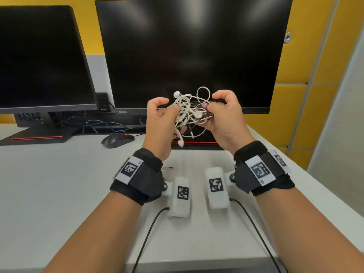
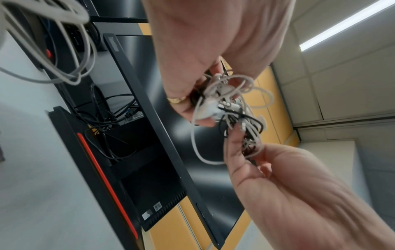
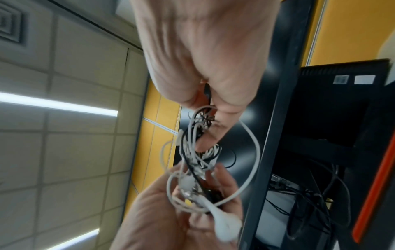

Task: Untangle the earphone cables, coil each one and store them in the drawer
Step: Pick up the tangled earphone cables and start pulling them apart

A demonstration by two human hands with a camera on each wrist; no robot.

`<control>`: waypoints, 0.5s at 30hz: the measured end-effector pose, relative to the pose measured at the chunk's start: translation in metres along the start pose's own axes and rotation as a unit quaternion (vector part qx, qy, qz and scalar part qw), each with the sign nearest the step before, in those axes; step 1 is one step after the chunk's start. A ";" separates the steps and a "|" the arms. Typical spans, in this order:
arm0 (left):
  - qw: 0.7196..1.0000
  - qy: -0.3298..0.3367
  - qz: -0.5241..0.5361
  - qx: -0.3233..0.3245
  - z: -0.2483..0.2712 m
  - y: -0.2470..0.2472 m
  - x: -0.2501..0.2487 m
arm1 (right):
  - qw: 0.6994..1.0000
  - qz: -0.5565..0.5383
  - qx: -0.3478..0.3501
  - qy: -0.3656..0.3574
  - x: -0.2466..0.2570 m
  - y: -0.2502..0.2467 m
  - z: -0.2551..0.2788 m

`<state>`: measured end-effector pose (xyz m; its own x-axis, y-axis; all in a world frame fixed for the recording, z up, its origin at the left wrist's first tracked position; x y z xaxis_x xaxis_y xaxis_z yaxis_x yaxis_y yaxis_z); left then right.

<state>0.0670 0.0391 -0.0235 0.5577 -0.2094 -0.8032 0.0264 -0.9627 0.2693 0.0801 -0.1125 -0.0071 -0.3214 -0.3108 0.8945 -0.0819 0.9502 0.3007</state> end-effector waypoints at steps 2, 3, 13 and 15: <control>0.999 0.030 -0.011 -0.018 0.002 -0.001 -0.003 | 1.000 0.016 0.005 -0.002 0.000 0.005 0.002; 0.999 0.044 -0.017 -0.028 0.003 -0.002 -0.005 | 1.000 0.028 0.009 -0.003 -0.001 0.007 0.003; 0.997 0.054 -0.021 -0.048 0.003 -0.007 -0.010 | 0.975 0.216 -0.051 -0.013 0.004 -0.003 0.002; 0.998 0.053 -0.027 -0.020 0.005 -0.002 -0.010 | 0.975 0.222 -0.014 -0.013 0.003 0.000 0.001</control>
<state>0.0574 0.0419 -0.0184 0.6385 -0.1362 -0.7575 0.0913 -0.9639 0.2503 0.0785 -0.1137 -0.0046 -0.3435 0.1316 0.9299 0.0969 0.9898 -0.1042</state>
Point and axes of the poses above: each hand's wrist, its own z-axis away from the middle knuckle, its own y-axis out of the palm, x = y × z, the point moved 7 cm from there along -z, towards the middle knuckle, and after that the axes turned 7 degrees about y, right-handed, at the moved point
